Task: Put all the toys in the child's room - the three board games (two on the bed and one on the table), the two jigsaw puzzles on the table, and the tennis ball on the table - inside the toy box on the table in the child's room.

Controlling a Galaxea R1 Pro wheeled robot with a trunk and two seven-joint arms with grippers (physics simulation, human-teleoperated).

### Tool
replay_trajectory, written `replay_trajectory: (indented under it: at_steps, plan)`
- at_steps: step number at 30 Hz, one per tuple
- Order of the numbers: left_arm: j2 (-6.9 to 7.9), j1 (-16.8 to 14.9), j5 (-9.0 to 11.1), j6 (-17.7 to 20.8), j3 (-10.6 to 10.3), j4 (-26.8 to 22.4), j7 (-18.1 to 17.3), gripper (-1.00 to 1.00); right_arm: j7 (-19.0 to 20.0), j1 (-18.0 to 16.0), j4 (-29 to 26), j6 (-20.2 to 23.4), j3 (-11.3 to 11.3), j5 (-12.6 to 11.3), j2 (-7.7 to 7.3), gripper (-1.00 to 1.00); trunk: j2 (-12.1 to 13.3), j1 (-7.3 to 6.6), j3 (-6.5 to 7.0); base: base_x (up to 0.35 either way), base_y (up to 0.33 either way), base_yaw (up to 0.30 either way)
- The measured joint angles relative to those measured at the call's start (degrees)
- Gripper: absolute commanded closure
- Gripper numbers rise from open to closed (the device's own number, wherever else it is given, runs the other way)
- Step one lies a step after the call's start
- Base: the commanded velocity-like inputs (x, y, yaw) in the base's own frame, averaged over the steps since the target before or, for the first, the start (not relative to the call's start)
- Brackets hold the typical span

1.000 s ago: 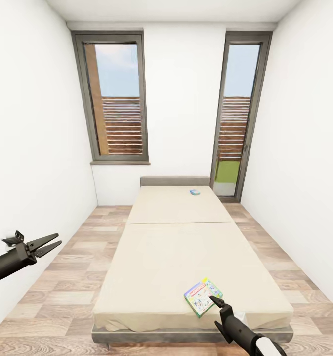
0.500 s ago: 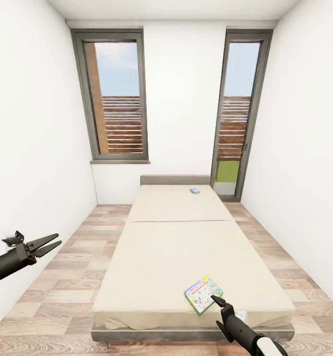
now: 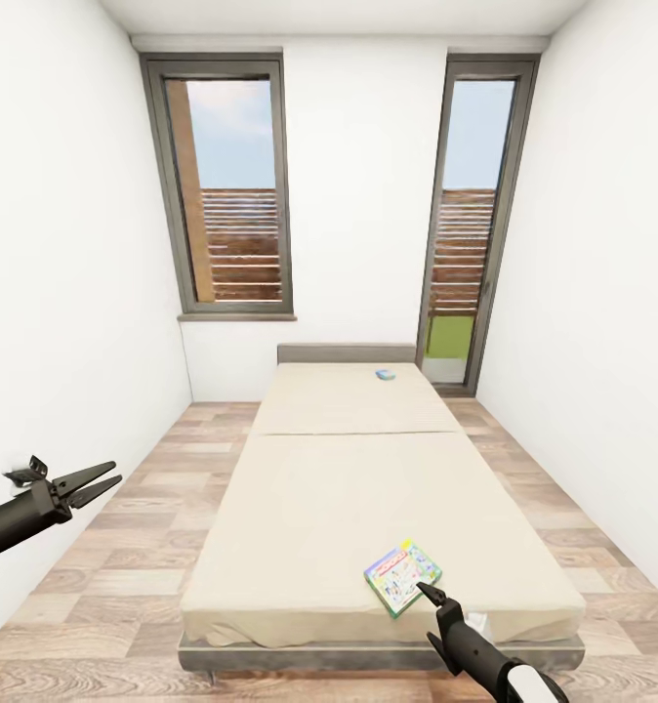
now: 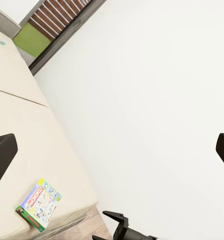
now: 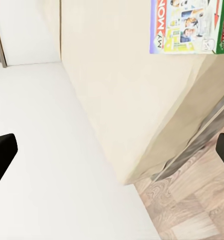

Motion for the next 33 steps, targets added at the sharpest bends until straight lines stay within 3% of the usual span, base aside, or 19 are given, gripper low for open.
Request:
replay_trajectory:
  at_steps: [33]
  plan:
    - [0.04, 0.1, 0.0, 0.0, 0.0, -0.1, 0.0, -1.0, 1.3, 0.0, -0.4, 0.2, 0.0, -0.1, 0.1, -1.0, -13.2, 7.25, -5.93, 0.0, 0.0, 0.0]
